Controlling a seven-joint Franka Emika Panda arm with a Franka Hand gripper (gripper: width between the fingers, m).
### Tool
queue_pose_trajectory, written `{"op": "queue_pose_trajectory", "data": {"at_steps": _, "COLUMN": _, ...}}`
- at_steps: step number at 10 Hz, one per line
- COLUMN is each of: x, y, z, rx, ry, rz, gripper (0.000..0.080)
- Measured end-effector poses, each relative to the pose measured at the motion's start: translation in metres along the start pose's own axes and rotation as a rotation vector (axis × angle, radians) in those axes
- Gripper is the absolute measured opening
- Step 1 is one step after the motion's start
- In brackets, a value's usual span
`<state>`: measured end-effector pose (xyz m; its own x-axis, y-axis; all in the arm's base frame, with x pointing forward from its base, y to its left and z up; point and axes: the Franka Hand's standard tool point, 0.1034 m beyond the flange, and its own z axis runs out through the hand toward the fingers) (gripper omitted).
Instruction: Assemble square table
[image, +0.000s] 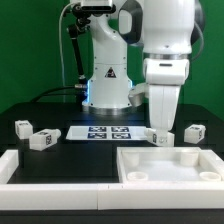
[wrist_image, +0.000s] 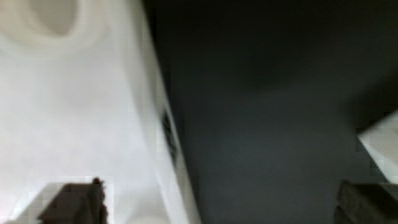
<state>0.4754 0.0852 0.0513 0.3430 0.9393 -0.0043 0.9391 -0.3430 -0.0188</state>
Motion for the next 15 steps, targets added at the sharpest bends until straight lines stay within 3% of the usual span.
{"op": "queue_pose_trajectory", "data": {"at_steps": 1, "x": 0.007, "y": -0.001, "z": -0.007, "rx": -0.012, "ry": 0.006, "rz": 0.059, "gripper": 0.0649}}
{"op": "queue_pose_trajectory", "data": {"at_steps": 5, "x": 0.008, "y": -0.003, "z": -0.004, "rx": 0.000, "ry": 0.018, "rz": 0.330, "gripper": 0.0649}}
{"op": "queue_pose_trajectory", "data": {"at_steps": 7, "x": 0.018, "y": -0.024, "z": -0.011, "rx": 0.003, "ry": 0.006, "rz": 0.653, "gripper": 0.0649}}
{"op": "queue_pose_trajectory", "data": {"at_steps": 8, "x": 0.028, "y": -0.039, "z": -0.013, "rx": 0.021, "ry": 0.008, "rz": 0.857, "gripper": 0.0649}}
{"op": "queue_pose_trajectory", "data": {"at_steps": 9, "x": 0.040, "y": -0.050, "z": -0.010, "rx": 0.055, "ry": 0.009, "rz": 1.102, "gripper": 0.0649}}
{"op": "queue_pose_trajectory", "data": {"at_steps": 13, "x": 0.046, "y": -0.054, "z": -0.008, "rx": 0.099, "ry": 0.007, "rz": 1.419, "gripper": 0.0649}}
{"op": "queue_pose_trajectory", "data": {"at_steps": 15, "x": 0.046, "y": -0.070, "z": -0.003, "rx": 0.186, "ry": -0.030, "rz": 1.743, "gripper": 0.0649}}
